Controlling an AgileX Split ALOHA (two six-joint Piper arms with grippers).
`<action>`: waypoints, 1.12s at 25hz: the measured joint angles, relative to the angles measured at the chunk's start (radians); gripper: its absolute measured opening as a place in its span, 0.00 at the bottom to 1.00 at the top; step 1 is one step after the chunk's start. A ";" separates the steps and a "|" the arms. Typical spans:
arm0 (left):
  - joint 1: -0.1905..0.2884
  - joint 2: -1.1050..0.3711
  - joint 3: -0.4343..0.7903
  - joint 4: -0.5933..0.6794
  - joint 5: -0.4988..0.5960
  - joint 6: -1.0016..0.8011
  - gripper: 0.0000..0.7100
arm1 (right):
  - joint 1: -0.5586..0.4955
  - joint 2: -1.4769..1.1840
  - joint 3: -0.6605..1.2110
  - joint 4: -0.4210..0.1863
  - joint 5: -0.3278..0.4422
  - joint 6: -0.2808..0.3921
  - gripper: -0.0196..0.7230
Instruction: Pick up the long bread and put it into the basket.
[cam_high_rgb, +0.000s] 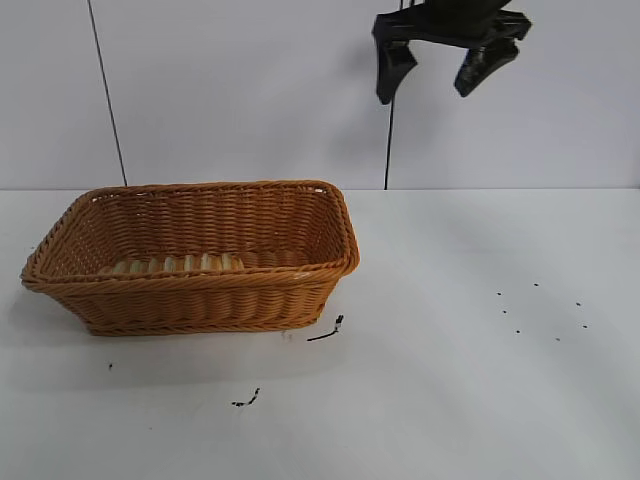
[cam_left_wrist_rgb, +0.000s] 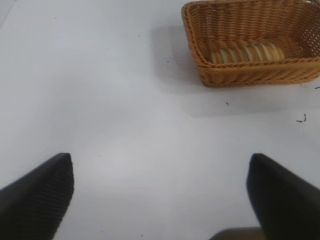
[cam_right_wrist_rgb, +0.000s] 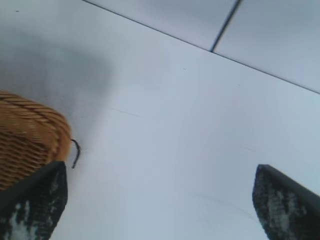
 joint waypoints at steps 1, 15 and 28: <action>0.000 0.000 0.000 0.000 0.000 0.000 0.98 | -0.011 -0.002 0.000 0.000 0.009 0.005 0.95; 0.000 0.000 0.000 0.000 0.000 0.000 0.98 | -0.083 -0.054 0.000 -0.004 0.152 0.061 0.95; 0.000 0.000 0.000 0.000 0.000 0.000 0.98 | -0.083 -0.413 0.411 -0.002 0.151 0.051 0.95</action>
